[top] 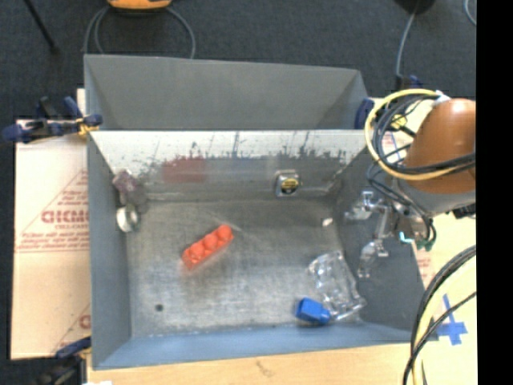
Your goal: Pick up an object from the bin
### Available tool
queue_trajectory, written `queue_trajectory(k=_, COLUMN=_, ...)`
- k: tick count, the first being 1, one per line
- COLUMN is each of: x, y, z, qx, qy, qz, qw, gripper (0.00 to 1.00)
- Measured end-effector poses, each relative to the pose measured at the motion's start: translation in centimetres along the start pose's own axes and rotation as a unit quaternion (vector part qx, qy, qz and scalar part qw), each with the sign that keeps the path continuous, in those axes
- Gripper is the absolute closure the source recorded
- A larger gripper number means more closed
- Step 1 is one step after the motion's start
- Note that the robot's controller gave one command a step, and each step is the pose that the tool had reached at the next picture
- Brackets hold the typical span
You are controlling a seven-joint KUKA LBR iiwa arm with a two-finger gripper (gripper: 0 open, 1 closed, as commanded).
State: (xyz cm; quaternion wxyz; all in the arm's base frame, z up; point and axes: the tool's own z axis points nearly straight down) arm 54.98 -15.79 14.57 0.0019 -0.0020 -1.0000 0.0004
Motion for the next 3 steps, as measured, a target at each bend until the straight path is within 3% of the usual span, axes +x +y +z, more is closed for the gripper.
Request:
queue_trajectory(k=1, x=3.9, y=2.0, z=4.9, qx=0.000, qy=-0.0079, qz=0.096, qw=0.9953, gripper=0.00)
queue_trajectory(k=2, x=3.6, y=2.0, z=4.9, qx=0.001, qy=-0.0161, qz=0.097, qw=0.9952, gripper=1.00)
queue_trajectory(k=3, x=4.6, y=0.8, z=-8.7, qx=0.000, qy=-0.0073, qz=0.091, qw=0.9958, gripper=1.00)
